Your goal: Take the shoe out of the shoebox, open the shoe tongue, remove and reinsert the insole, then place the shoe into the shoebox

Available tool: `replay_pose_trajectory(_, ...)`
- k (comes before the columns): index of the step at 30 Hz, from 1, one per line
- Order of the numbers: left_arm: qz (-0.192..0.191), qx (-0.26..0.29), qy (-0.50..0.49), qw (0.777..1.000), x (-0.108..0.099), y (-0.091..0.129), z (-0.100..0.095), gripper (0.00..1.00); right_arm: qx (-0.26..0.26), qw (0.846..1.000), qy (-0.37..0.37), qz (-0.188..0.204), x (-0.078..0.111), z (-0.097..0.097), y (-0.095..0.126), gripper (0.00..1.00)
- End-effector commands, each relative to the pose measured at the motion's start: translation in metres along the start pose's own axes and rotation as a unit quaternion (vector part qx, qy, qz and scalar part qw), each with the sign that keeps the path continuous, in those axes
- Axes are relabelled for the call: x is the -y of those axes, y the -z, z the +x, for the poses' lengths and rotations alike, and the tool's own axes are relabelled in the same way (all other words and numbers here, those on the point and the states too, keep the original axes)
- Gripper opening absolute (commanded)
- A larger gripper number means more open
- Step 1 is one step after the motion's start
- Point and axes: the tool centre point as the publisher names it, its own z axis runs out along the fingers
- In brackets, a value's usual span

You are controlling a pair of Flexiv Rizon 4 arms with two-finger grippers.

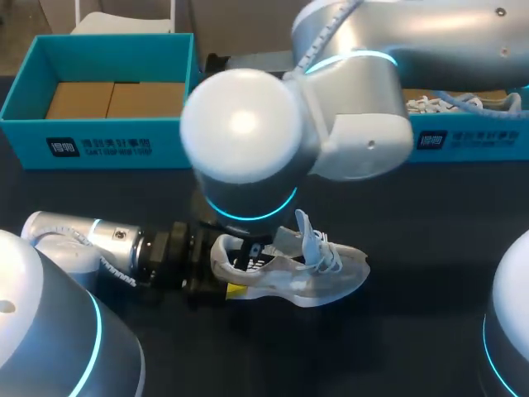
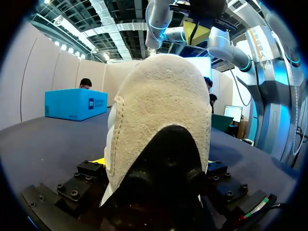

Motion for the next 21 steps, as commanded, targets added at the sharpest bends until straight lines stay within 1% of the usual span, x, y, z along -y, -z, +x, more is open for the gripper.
replay_pose_trajectory(1,0.001,0.001,0.000,1.000,0.000,0.000,0.001,0.00,0.000,1.000,0.011,0.018,-0.011,0.008,-0.004,0.00)
replay_pose_trajectory(3,0.001,0.001,0.000,1.000,0.000,0.000,0.001,0.00,-0.012,1.000,0.025,0.006,-0.015,0.007,-0.014,0.00)
replay_pose_trajectory(4,0.001,0.001,0.000,1.000,0.000,0.000,0.001,0.00,-0.025,0.999,0.041,-0.015,-0.015,0.007,-0.017,0.00)
replay_pose_trajectory(5,0.001,0.001,0.000,1.000,0.000,0.000,0.001,0.00,-0.030,0.998,0.050,-0.025,-0.016,0.007,-0.020,0.00)
replay_pose_trajectory(7,0.001,0.001,0.000,1.000,0.000,0.000,0.001,0.00,-0.033,0.996,0.080,-0.024,-0.017,0.009,-0.026,0.00)
replay_pose_trajectory(9,0.001,0.001,0.000,1.000,0.000,0.000,0.001,0.00,-0.037,0.995,0.090,-0.033,-0.018,0.010,-0.029,0.00)
replay_pose_trajectory(10,0.001,0.001,0.000,1.000,0.000,0.000,0.001,0.00,-0.040,0.994,0.097,-0.024,-0.017,0.010,-0.032,0.00)
replay_pose_trajectory(11,0.001,0.001,0.000,1.000,0.000,0.000,0.001,0.00,-0.045,0.995,0.093,0.005,-0.014,0.008,-0.034,0.00)
replay_pose_trajectory(20,0.001,0.001,0.000,1.000,0.000,0.000,0.001,0.00,-0.045,0.995,0.093,0.005,-0.014,0.008,-0.034,0.00)
replay_pose_trajectory(21,0.001,0.001,0.000,1.000,0.000,0.000,0.001,0.00,-0.050,0.994,0.095,0.006,-0.015,0.006,-0.043,0.00)
